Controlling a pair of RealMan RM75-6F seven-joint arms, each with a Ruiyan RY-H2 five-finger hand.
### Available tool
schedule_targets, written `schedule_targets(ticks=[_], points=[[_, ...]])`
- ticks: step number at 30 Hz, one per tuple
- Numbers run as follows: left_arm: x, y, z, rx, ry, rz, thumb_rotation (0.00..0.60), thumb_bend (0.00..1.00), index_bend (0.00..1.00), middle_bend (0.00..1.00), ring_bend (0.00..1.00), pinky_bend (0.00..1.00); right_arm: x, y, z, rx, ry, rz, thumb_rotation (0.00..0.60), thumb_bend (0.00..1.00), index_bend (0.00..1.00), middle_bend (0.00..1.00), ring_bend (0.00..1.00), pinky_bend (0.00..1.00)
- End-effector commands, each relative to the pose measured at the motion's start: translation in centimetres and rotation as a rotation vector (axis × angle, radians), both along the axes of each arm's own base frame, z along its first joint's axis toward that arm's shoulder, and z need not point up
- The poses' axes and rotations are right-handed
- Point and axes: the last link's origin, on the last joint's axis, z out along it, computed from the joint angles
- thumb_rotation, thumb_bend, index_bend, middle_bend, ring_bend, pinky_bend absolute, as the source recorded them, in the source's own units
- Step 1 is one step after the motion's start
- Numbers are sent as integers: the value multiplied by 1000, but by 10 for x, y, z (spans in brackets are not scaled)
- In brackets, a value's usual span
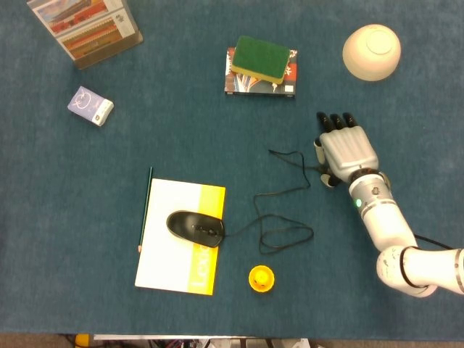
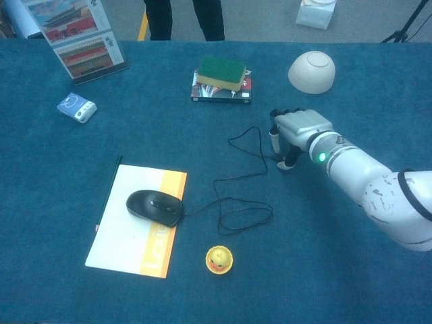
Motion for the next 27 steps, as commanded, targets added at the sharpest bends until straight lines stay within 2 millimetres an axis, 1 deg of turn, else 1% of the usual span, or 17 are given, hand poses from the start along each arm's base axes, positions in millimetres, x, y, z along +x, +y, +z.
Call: schedule_targets(ticks=[1,8,18,23,27], points=[[0,0,0,0,0,1,600,240,386,430,345,501,0,0,0,2,0,-2,600,254,533,16,0,11],[-1,0,0,1,-3,2,600,240,386,430,345,500,0,0,0,6,-4,-10,600,310,547,16,0,11],[-1,0,0,0,-3,5,600,240,386,430,345,500,4,1,5,-7,-37,-8,600,336,572,16,0,11],[-1,0,0,2,-2,4,600,240,386,430,345,501,7,2,14,-33,-69,1,600,338,577,17,0,11],[1,2,0,0,1,-3,600,241,386,430,345,501,12,3,27,-70,-104,21,600,338,577,17,0,10]])
